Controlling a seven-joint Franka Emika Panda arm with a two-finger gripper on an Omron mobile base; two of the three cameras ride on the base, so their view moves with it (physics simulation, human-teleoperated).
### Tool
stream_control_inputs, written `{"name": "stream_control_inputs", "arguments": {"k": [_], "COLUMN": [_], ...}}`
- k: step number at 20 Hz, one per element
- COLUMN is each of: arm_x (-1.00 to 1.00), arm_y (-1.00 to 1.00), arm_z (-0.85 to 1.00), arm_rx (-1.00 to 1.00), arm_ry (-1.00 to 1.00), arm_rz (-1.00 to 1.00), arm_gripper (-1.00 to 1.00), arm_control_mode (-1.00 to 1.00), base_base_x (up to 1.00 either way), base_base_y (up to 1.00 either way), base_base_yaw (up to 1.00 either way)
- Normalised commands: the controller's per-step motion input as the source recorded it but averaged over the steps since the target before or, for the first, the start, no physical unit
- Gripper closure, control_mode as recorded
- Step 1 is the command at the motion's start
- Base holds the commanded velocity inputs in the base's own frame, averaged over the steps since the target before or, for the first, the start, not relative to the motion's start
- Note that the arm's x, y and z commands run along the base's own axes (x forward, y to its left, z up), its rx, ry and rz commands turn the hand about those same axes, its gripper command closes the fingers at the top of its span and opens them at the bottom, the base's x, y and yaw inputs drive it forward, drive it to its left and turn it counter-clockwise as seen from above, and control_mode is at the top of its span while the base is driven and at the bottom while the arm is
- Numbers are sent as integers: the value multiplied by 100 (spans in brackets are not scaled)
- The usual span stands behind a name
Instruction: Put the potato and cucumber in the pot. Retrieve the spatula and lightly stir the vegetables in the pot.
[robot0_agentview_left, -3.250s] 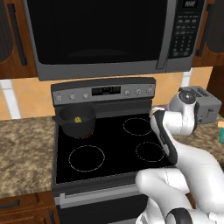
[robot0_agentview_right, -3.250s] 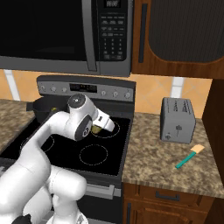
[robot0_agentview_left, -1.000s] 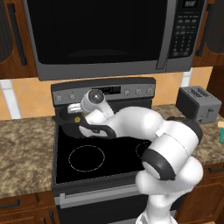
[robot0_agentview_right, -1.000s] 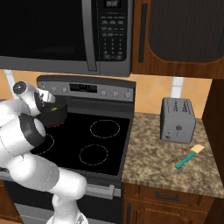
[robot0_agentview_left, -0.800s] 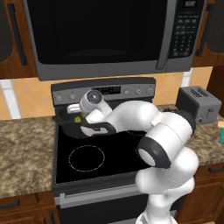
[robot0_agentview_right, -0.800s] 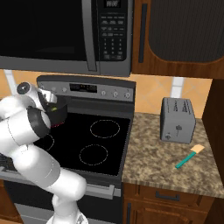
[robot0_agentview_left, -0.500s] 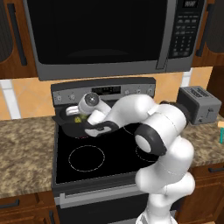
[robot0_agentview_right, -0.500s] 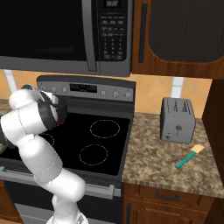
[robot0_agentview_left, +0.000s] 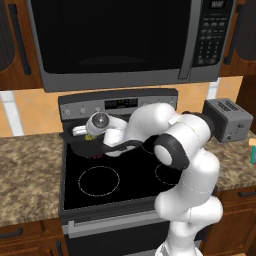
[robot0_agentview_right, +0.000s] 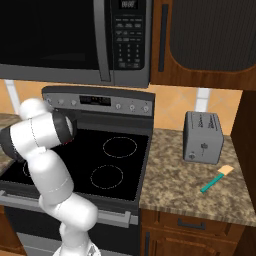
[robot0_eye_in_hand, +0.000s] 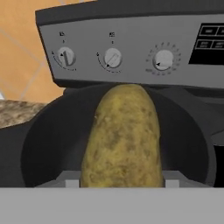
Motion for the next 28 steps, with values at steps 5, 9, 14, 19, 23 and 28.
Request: {"name": "stream_control_inputs", "arguments": {"k": [5,9,14,19,23,28], "arm_x": [1,30,-8,-96,-66,-44], "arm_y": [0,0,-1,-53,-82,-58], "arm_z": [0,1,34,76,100,100], "arm_rx": [0,0,0,7,25,28], "arm_ry": [0,0,0,0,0,6], "arm_rz": [-2,-3,-2,-7,-13,-13], "arm_gripper": [-100,-100,-100,-100,-100,-100], "arm_control_mode": [-100,-100,-100,-100,-100,-100], "base_base_x": [0,0,0,0,0,0], "base_base_y": [0,0,0,0,0,0], "base_base_yaw": [0,0,0,0,0,0]}}
